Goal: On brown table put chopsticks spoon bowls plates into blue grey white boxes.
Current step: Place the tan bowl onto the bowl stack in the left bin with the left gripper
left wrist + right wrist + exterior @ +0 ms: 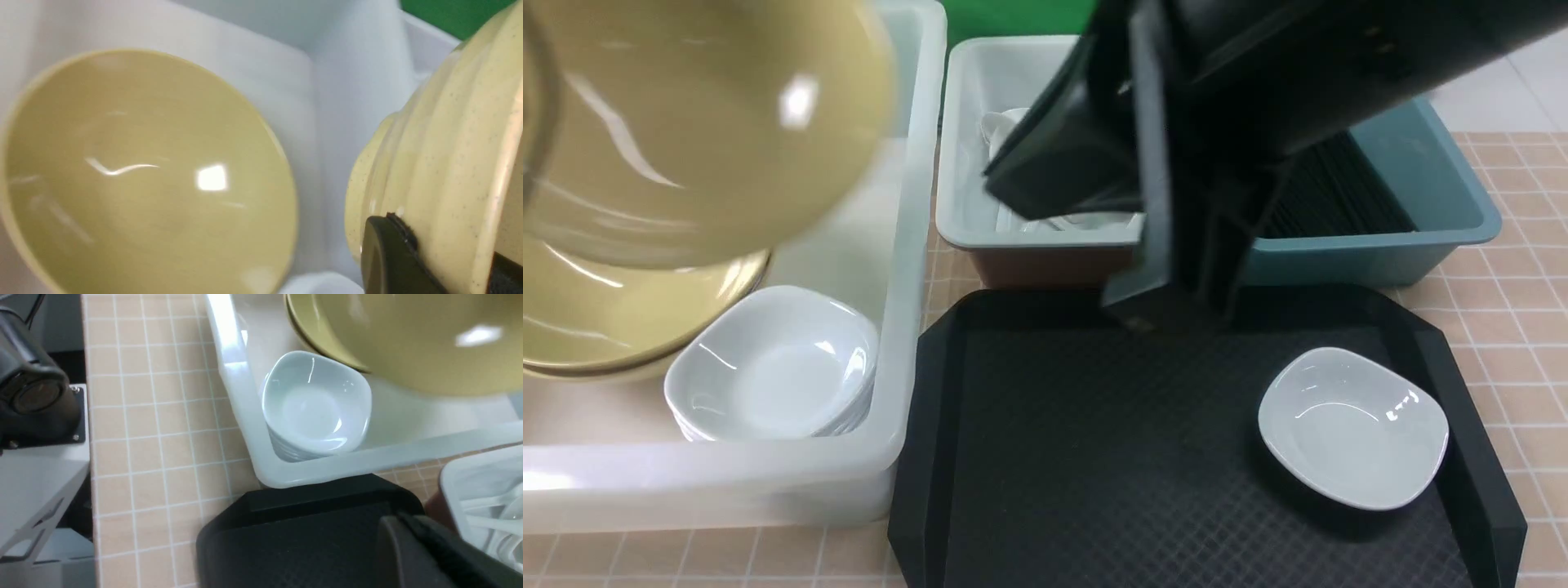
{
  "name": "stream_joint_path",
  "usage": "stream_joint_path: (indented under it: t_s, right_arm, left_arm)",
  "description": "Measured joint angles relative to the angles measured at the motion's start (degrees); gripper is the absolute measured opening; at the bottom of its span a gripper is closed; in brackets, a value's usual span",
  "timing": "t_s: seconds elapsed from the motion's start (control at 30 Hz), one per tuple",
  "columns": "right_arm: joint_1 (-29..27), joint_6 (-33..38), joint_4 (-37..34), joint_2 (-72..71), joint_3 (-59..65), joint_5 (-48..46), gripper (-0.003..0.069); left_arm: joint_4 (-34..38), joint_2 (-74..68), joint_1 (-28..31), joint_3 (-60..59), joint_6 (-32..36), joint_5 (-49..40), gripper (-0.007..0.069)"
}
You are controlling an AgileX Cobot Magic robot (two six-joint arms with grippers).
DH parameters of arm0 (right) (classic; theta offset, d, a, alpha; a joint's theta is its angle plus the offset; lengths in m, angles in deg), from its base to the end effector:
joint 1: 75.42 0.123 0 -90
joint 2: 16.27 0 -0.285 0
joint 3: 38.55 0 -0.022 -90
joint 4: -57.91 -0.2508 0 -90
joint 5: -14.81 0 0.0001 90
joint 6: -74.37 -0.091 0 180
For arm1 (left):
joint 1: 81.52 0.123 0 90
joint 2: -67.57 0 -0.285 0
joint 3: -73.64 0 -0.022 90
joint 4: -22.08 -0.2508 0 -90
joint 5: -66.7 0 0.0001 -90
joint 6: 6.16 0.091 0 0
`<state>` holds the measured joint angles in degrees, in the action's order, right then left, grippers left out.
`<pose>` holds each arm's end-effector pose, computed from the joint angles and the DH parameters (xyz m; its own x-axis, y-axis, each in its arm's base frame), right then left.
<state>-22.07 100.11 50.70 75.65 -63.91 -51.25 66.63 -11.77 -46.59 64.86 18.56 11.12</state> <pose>0.1692 0.2449 0.4667 -0.0430 -0.7027 -0.7102 -0.9374 0.2742 -0.2146 0.2354 0.1001 0.3815 -0.5607 -0.4674 -0.6835 -0.1703 0.8729 -0.4572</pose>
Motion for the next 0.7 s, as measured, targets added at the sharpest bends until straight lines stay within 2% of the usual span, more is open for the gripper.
stream_joint_path:
  t_s: [0.13,0.37,0.47,0.57,0.67,0.7]
  right_arm:
    - [0.0,0.04,0.72,0.93,-0.06,0.07,0.0038]
    - [0.07,0.04,2.35,0.93,-0.11,-2.56,0.0041]
    - [0.1,0.04,2.95,0.93,-0.11,-3.67,0.0041]
    - [0.1,0.04,3.86,0.93,-0.11,-4.13,0.0043]
    - [0.1,0.04,3.98,0.93,-0.05,-4.13,0.0043]
    - [0.1,0.04,4.03,0.93,0.03,-4.13,0.0043]
  left_arm:
    - [1.28,-6.02,4.87,-0.68,3.27,3.75,0.0007]
    - [2.45,-18.04,3.15,-0.8,6.77,7.83,0.0012]
    - [2.94,-22.16,2.09,-0.8,9.31,9.14,0.0036]
    - [3.55,-24.73,1.84,-0.8,11.14,9.87,0.0086]
    - [3.51,-25.35,1.72,-0.74,11.89,9.87,0.0181]
    - [3.44,-25.35,1.72,-0.74,11.96,9.75,0.0234]
